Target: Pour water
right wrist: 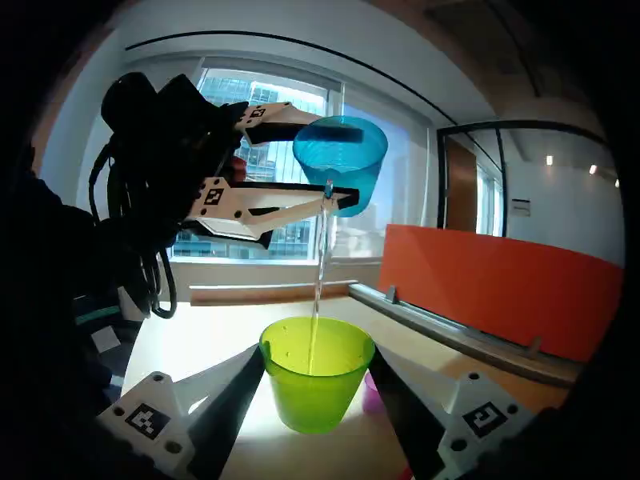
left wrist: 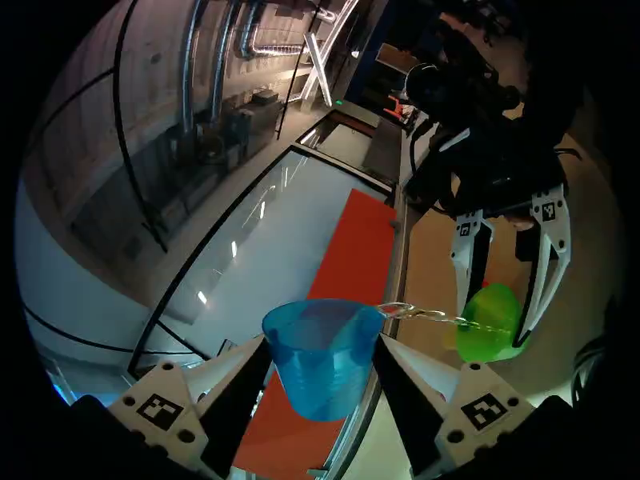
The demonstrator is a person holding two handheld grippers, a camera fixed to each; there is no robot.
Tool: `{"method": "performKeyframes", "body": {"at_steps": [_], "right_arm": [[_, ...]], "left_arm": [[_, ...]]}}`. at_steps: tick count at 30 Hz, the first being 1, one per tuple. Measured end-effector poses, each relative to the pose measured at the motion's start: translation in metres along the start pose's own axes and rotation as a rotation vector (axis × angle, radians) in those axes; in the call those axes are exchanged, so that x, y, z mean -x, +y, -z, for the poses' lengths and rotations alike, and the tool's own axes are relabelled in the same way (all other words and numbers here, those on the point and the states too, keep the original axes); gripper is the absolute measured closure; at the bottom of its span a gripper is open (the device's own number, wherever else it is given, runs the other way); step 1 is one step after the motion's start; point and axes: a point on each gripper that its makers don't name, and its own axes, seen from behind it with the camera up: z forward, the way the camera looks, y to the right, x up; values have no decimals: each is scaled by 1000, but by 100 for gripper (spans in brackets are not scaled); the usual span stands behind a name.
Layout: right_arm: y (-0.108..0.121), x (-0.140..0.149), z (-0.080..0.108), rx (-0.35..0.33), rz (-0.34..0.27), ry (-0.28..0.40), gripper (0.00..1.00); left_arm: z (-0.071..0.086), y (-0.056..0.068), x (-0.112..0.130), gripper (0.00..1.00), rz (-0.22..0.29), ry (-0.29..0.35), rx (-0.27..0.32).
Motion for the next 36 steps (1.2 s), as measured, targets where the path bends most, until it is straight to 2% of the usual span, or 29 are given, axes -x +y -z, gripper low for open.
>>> {"method": "performKeyframes", "body": {"at_steps": [17, 36], "right_arm": [[3, 1, 2, 4, 1, 2, 9], [5, 2, 2, 6, 3, 2, 9]], "left_arm": [[-1, -4, -7, 16, -48, 7, -6], [-1, -5, -3, 16, -85, -9, -19]]}}
